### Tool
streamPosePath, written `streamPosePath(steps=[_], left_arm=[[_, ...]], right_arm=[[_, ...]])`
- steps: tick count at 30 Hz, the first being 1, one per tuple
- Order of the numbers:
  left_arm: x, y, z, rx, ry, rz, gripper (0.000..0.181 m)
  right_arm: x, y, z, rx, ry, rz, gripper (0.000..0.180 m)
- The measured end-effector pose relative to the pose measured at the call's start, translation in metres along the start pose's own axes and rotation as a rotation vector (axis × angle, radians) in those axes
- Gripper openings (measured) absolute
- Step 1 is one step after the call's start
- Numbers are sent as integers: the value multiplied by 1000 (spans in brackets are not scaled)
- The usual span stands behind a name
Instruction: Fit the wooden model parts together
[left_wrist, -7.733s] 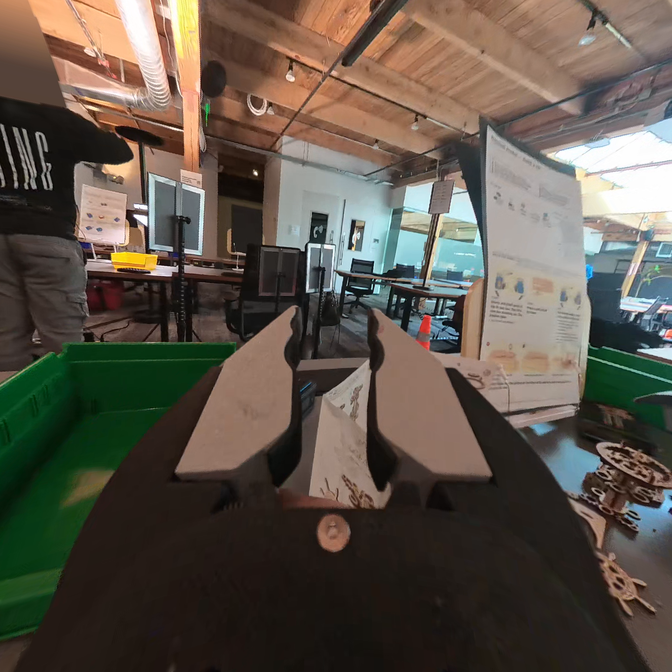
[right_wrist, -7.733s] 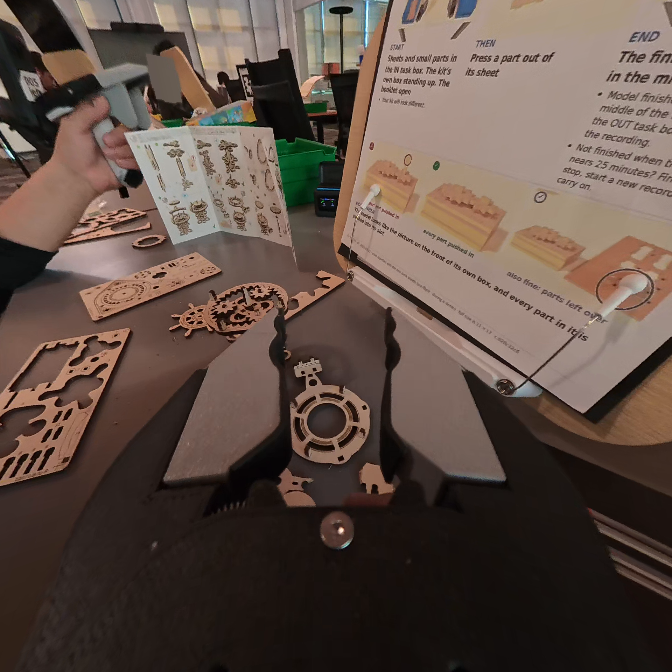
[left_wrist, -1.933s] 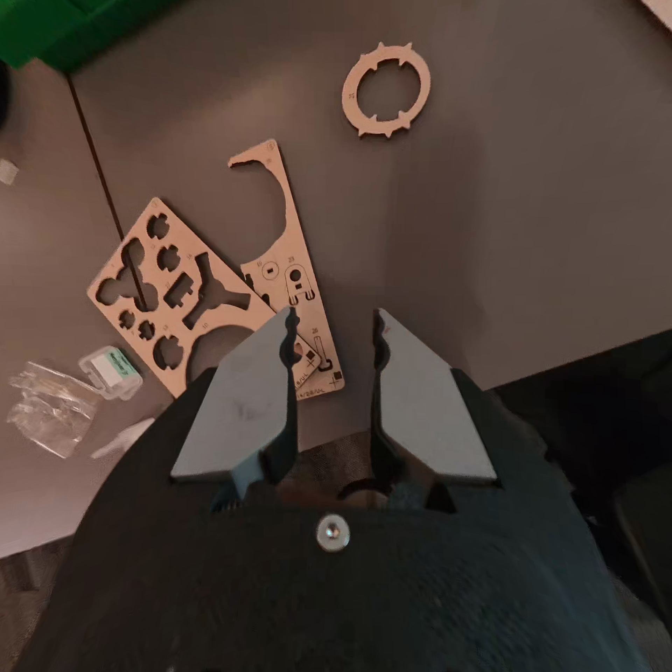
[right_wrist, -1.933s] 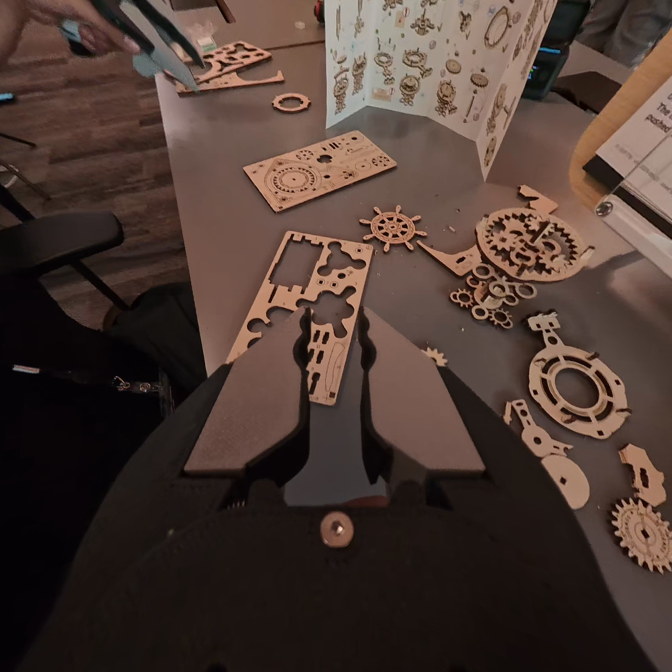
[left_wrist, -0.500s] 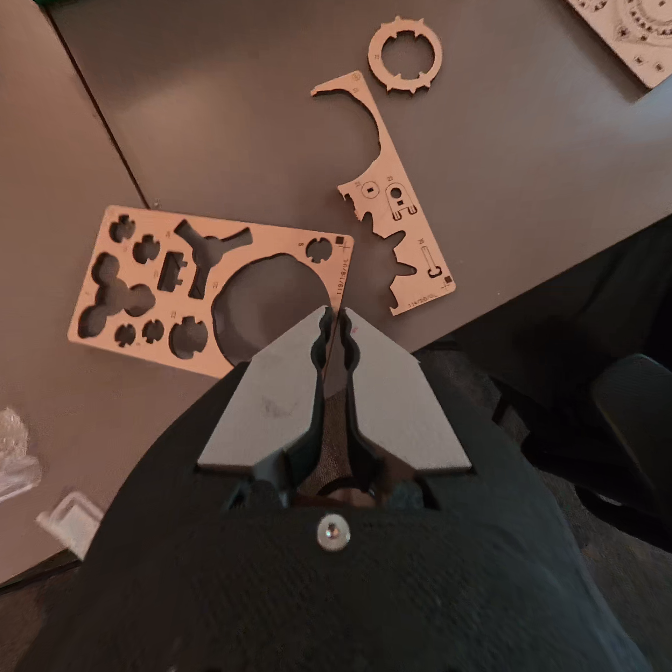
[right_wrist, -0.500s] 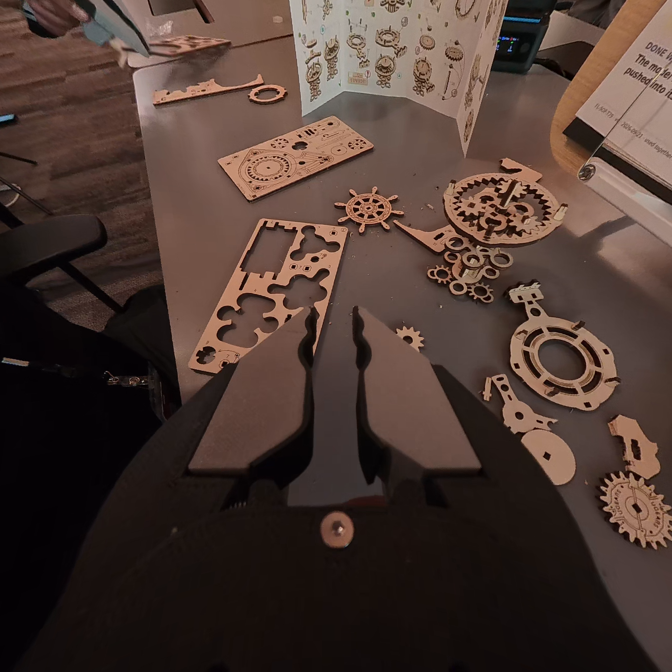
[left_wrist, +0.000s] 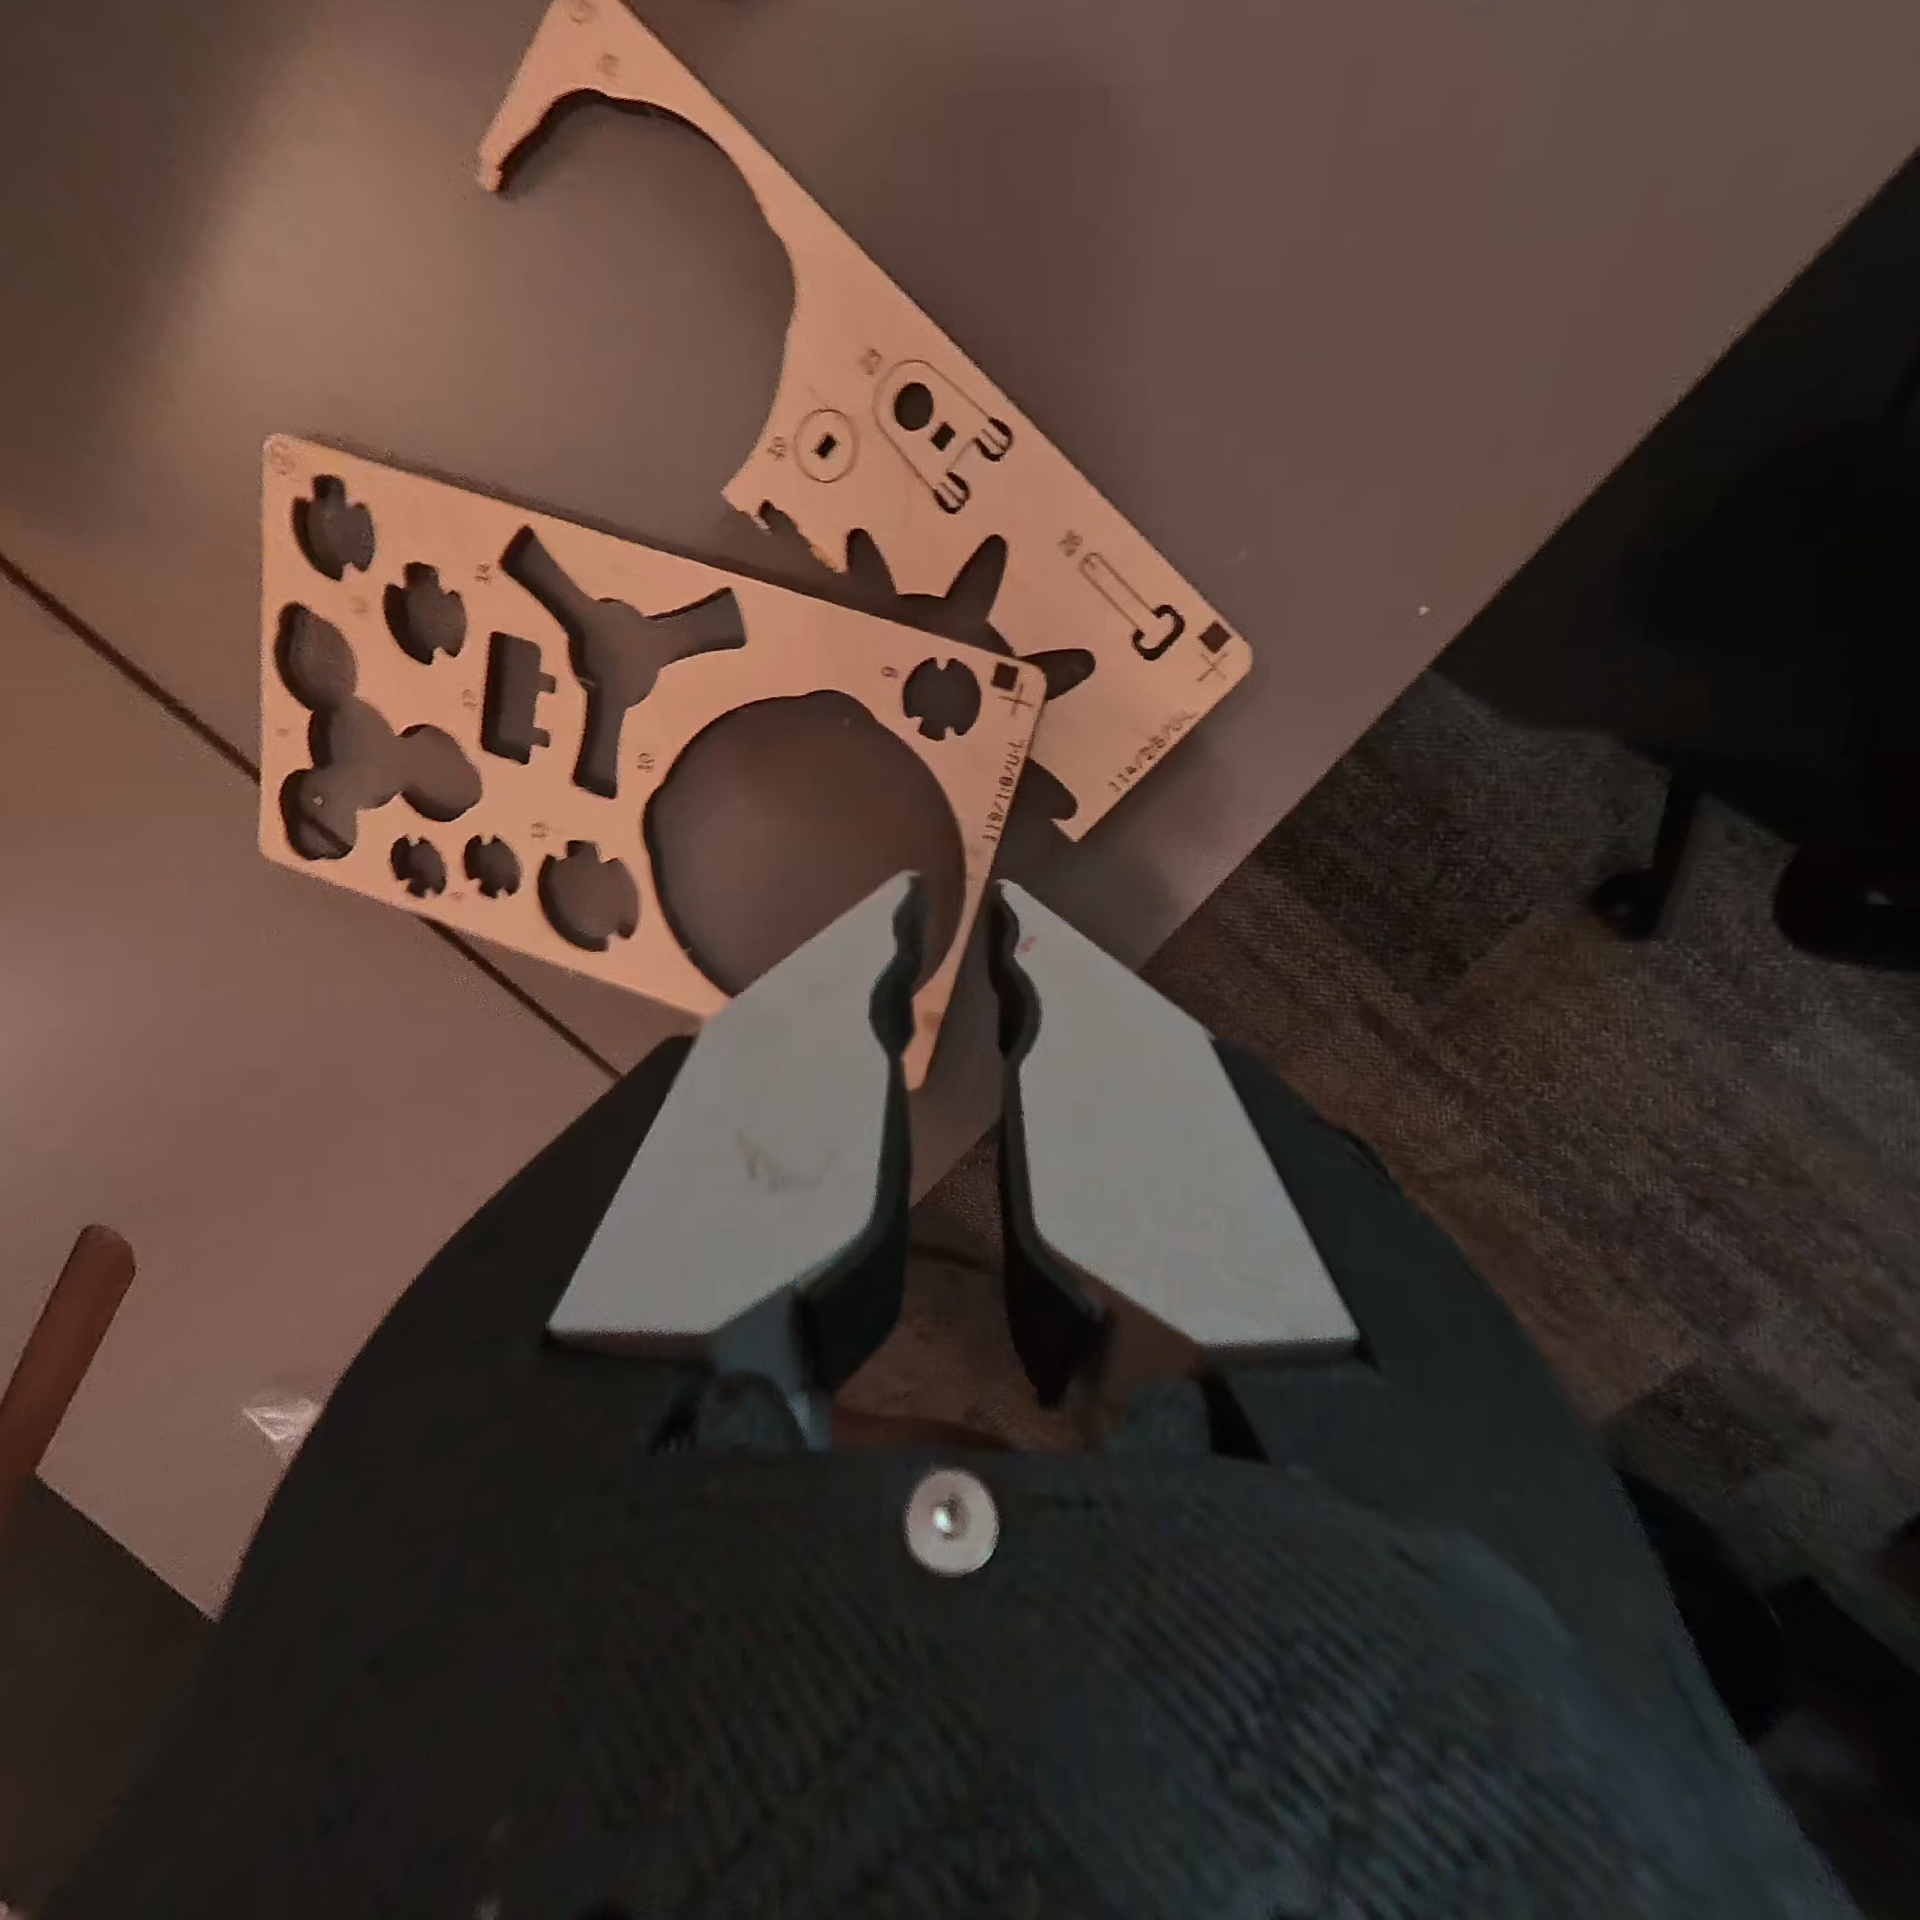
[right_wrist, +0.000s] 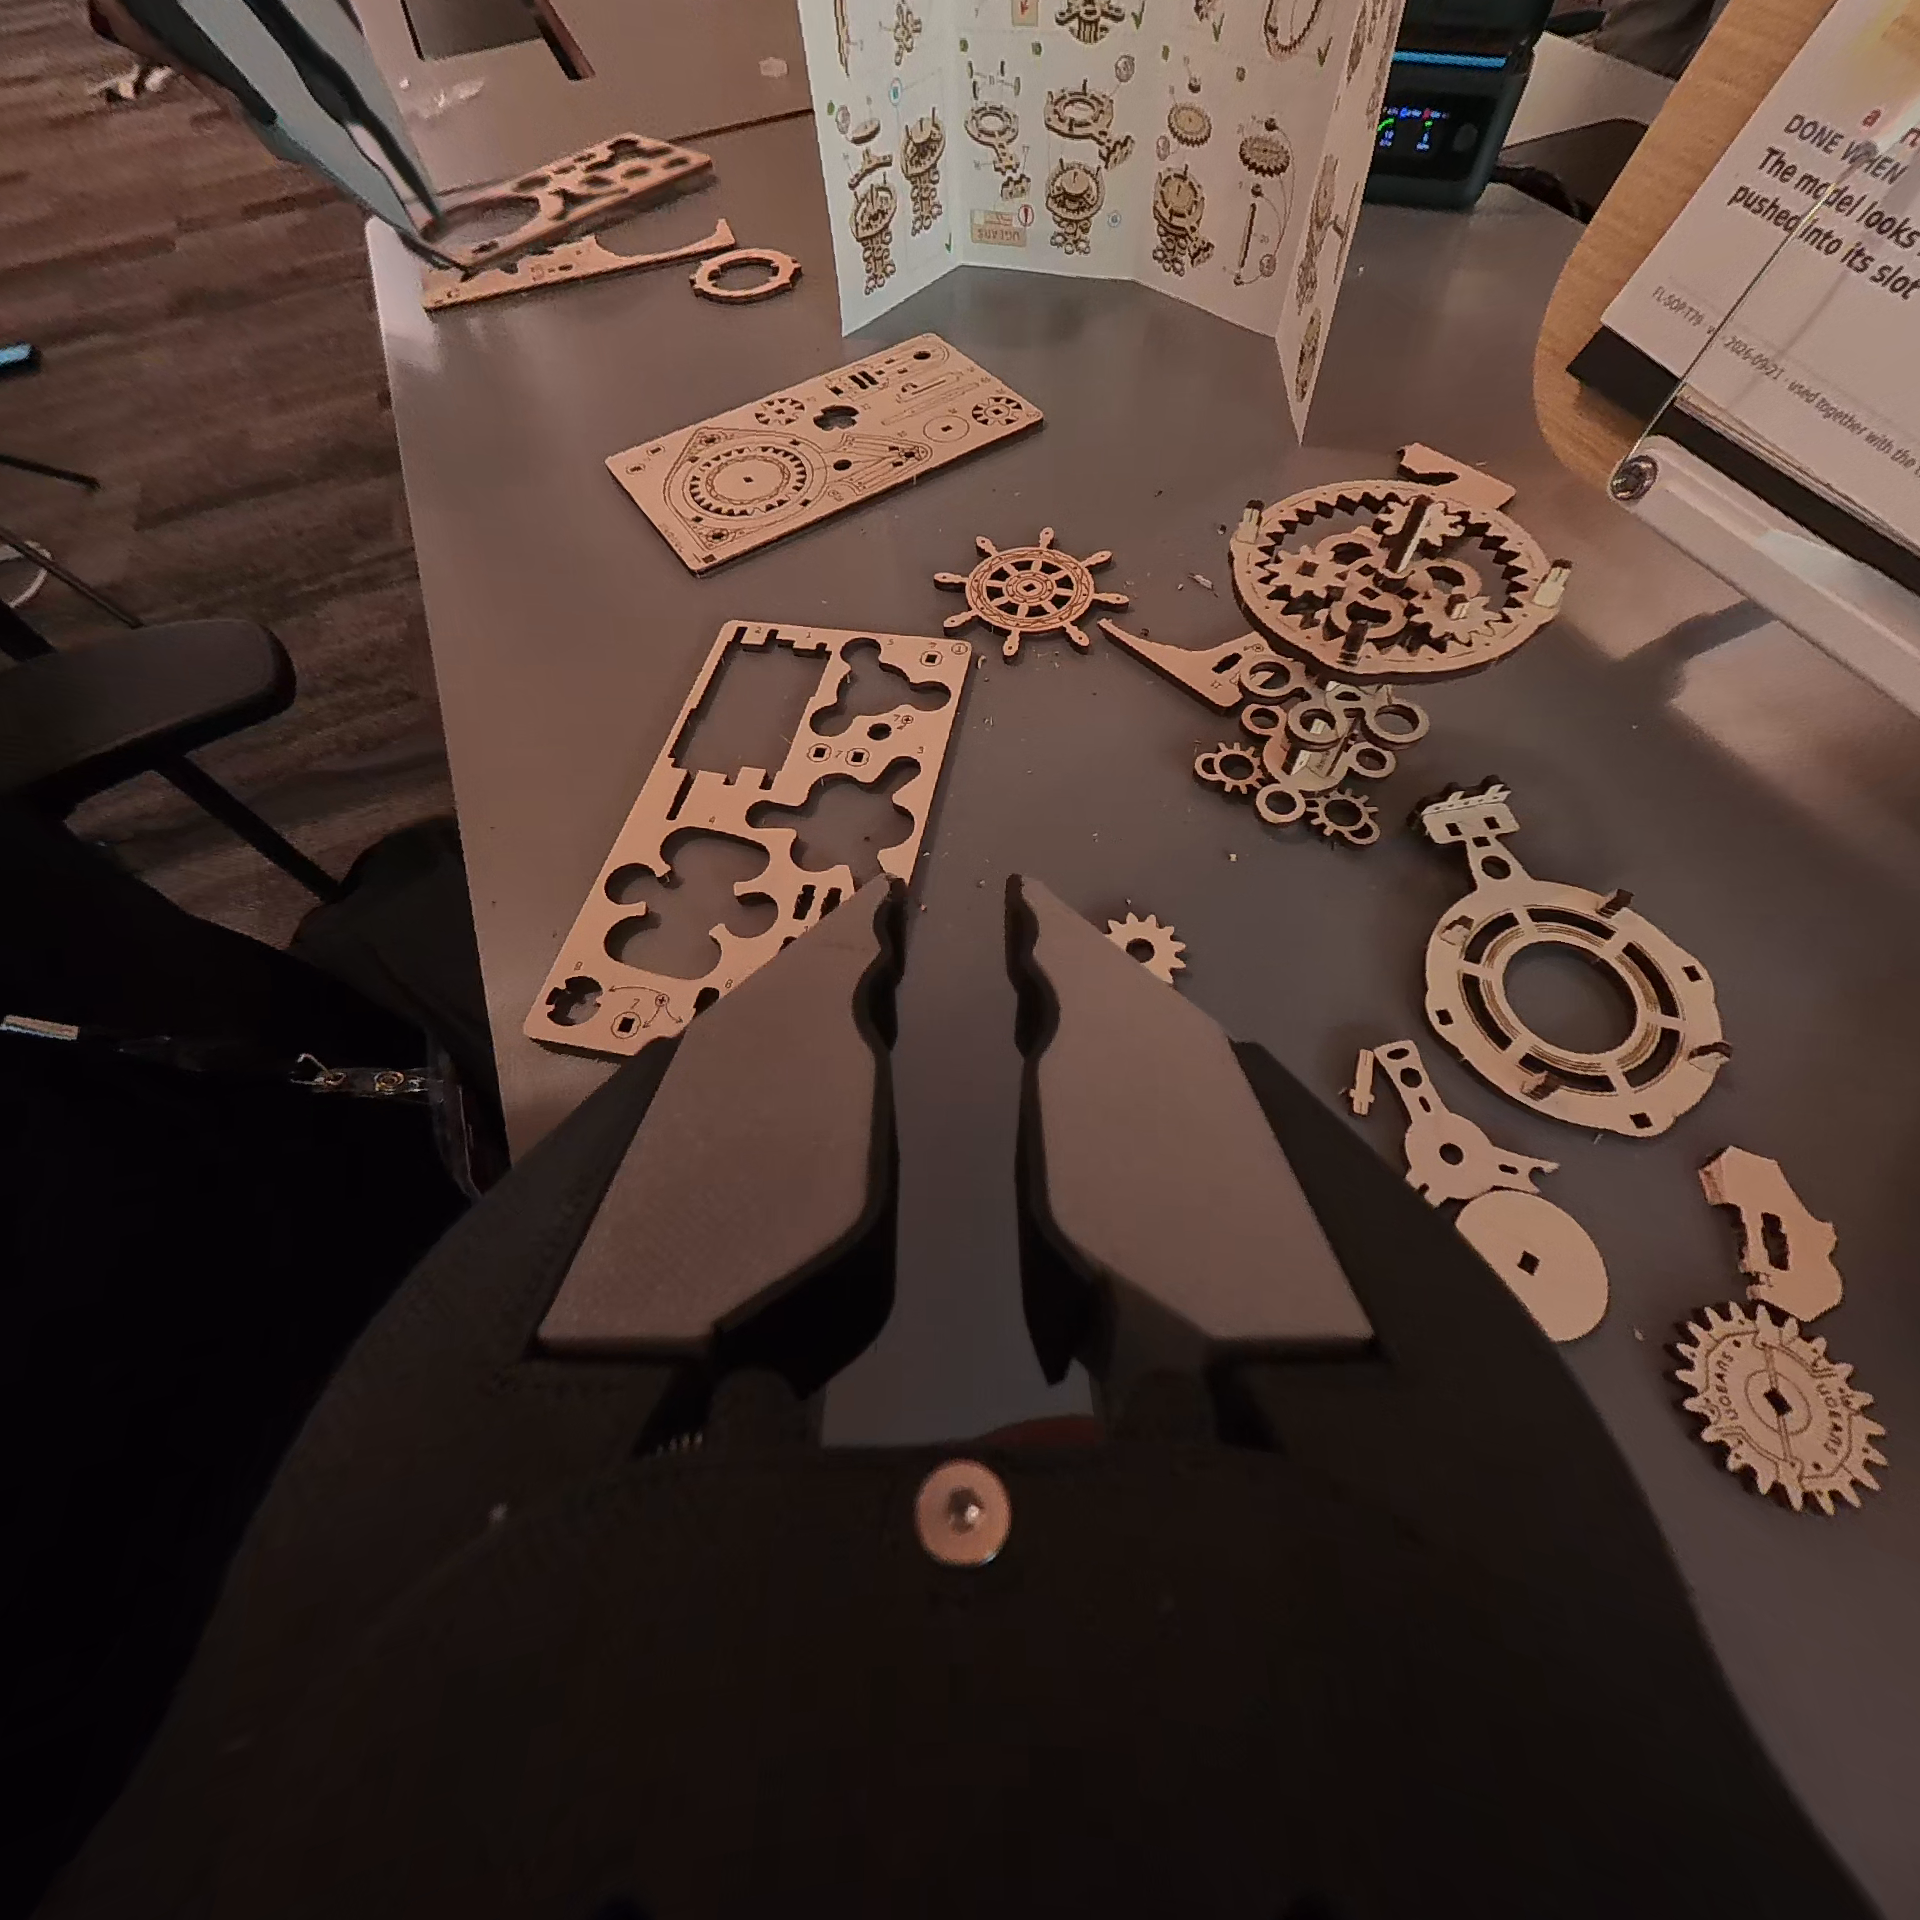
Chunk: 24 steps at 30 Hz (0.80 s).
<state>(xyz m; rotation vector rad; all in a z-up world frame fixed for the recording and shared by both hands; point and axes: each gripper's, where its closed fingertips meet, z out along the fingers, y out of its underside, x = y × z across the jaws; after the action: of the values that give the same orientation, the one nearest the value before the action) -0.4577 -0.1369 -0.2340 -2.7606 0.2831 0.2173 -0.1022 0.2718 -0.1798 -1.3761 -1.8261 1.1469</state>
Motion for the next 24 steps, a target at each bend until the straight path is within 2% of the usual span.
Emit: streamPosePath(steps=[1, 6, 13, 21, 24], left_arm=[[-3, 0, -2, 9, -9, -19, 15], [-7, 7, -12, 64, -66, -84, 24], [1, -4, -35, 255, -150, -153, 43], [12, -20, -61, 454, -162, -199, 45], [15, -36, -69, 517, -149, -207, 51]], right_arm=[[0, 0, -1, 3, 0, 0, 15], [3, 0, -6, 17, 5, 9, 15], [10, -3, -11, 36, 34, 11, 16], [19, -1, -5, 30, 57, 24, 19], [24, -2, -4, 37, 65, 40, 22]])
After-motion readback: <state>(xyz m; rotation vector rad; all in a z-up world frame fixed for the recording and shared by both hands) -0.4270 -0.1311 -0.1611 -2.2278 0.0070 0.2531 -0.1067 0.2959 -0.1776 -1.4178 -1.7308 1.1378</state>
